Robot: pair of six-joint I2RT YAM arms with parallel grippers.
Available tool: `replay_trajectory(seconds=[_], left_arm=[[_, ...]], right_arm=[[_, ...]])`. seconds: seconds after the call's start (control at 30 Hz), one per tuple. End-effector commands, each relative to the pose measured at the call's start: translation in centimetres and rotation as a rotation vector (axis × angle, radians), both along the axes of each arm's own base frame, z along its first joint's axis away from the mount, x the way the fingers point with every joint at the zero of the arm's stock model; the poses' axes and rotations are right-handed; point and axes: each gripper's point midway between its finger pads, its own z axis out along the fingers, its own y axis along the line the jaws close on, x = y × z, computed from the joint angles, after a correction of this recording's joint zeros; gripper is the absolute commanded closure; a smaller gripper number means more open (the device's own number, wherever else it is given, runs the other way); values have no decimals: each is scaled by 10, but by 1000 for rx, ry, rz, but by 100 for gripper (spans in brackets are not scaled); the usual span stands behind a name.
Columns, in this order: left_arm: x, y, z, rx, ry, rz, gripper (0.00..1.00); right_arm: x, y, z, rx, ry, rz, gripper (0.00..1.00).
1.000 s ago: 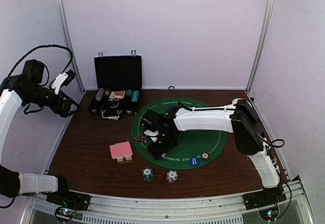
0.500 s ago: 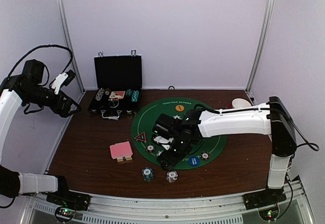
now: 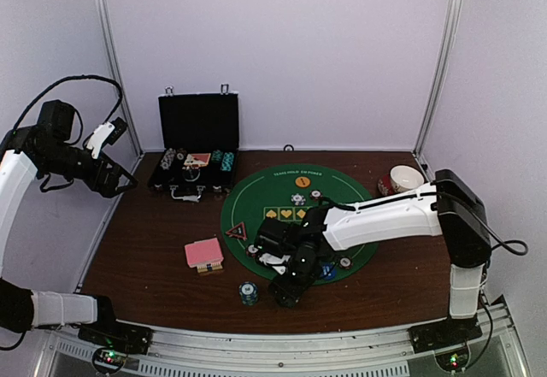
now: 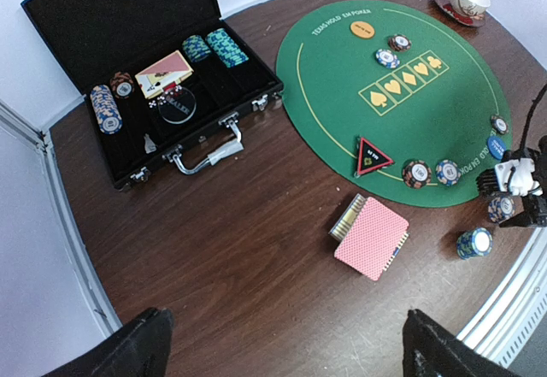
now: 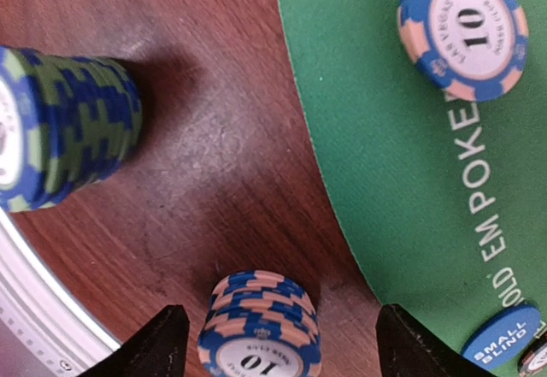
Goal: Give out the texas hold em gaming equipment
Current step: Pick up the pile of poker chips from the pile of poker chips.
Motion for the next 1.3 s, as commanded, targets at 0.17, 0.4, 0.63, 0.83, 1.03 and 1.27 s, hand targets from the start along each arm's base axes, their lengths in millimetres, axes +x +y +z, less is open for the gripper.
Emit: replay_trajectory(seconds=[0.17,0.4,0.63,0.83,1.03,1.27], left_arm=[[-1,-1,5,-5,-18,-12,3],[-1,-1,4,-4,-15,-13,3],[-1,-1,3,-4,-14,-14,2],[-1,-1,5,-2,-18,-14,3],[-2,-1,5,-5,-17,-13,2],[-2,-2,6,-8,-19,-15,2]], right_arm=[[8,10,-5,-5,-20,6,33],[7,11,1,5,-18,8,46],[5,8,-4,-9,-8,7,51],[4,8,4,1,-4,6,70],[4,10,28,27,-13,-1,83],[16,3,53,7,-57,-30,89]])
